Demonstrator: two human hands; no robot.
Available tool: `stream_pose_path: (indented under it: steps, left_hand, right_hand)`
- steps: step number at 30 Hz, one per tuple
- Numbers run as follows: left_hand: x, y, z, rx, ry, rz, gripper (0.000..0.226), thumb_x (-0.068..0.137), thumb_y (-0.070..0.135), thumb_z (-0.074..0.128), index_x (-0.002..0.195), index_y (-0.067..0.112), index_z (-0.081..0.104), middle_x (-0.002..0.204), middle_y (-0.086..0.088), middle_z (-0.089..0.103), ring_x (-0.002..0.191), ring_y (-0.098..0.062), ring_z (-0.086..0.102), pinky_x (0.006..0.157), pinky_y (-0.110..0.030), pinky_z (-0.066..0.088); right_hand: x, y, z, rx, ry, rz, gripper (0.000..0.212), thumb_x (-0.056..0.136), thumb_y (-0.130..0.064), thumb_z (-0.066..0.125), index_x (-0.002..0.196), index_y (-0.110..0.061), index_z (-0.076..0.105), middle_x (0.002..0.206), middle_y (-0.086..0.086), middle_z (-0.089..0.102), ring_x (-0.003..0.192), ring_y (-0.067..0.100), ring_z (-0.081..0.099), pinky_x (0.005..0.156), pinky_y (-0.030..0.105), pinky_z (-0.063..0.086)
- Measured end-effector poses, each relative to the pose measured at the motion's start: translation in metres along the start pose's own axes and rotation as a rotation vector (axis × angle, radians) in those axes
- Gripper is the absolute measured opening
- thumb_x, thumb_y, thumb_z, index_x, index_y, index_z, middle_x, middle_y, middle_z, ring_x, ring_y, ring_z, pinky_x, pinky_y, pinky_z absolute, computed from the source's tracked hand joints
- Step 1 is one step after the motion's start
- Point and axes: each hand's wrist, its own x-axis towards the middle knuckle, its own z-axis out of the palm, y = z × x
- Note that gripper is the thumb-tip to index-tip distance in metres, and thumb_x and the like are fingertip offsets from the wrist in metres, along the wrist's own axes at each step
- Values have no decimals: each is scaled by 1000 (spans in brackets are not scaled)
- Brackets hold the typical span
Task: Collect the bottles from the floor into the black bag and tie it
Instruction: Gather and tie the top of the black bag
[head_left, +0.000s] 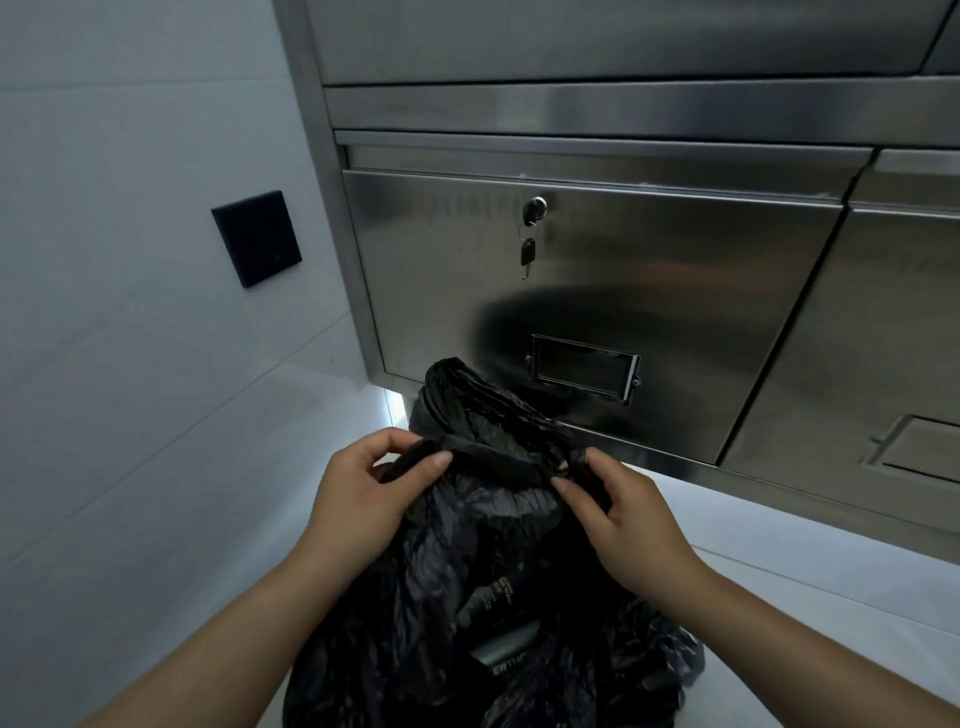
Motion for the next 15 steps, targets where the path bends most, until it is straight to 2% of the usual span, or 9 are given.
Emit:
stream_pose_path:
  steps: [3, 5, 7, 10, 12, 15]
  left_hand:
    - [0, 0, 9, -190, 93, -61, 34, 48, 45, 77, 70, 21, 69, 67, 7, 72, 60, -6, 67, 54, -13, 50]
    - [2, 0, 11, -276, 72, -88, 35, 43, 41, 81, 71, 23, 70, 71, 6, 72, 64, -7, 68, 56, -15, 51]
    - [3, 2, 9, -304, 24, -83, 39, 42, 38, 82, 77, 26, 72, 79, 7, 72, 70, -7, 69, 59, -16, 52]
    - [0, 3, 8, -298, -61, -68, 46, 46, 40, 81, 91, 29, 73, 93, 5, 71, 80, -9, 69, 68, -19, 54]
    - [-4, 4, 13, -261, -67, -62, 47, 51, 45, 78, 95, 29, 73, 101, -2, 71, 90, -15, 68, 81, -27, 54]
    - [-8, 5, 24, -185, -19, -57, 34, 57, 40, 77, 89, 28, 74, 91, 2, 74, 87, -13, 70, 81, -25, 55]
  right_hand:
    - [-1, 0, 0, -31, -24, -33, 22, 89, -28, 57, 72, -30, 45, 71, -3, 55, 66, 11, 50, 54, 13, 33]
    - [-2, -2, 0, -60, -30, -62, 28, 90, -28, 57, 71, -42, 42, 78, -18, 56, 65, 7, 49, 55, 9, 33]
    - [-2, -1, 0, -73, -39, -69, 29, 90, -29, 56, 72, -47, 41, 81, -26, 55, 65, 7, 49, 55, 7, 34]
    - [-3, 2, -1, -76, -27, -61, 27, 90, -30, 56, 73, -46, 41, 75, -22, 55, 66, 9, 50, 56, 9, 34]
    - [-3, 3, -1, -80, -18, -61, 26, 89, -32, 56, 73, -44, 40, 69, -17, 53, 66, 11, 50, 56, 11, 35]
    - [-2, 1, -1, -102, -31, -69, 24, 89, -37, 54, 73, -42, 37, 69, -14, 51, 67, 13, 50, 58, 14, 35]
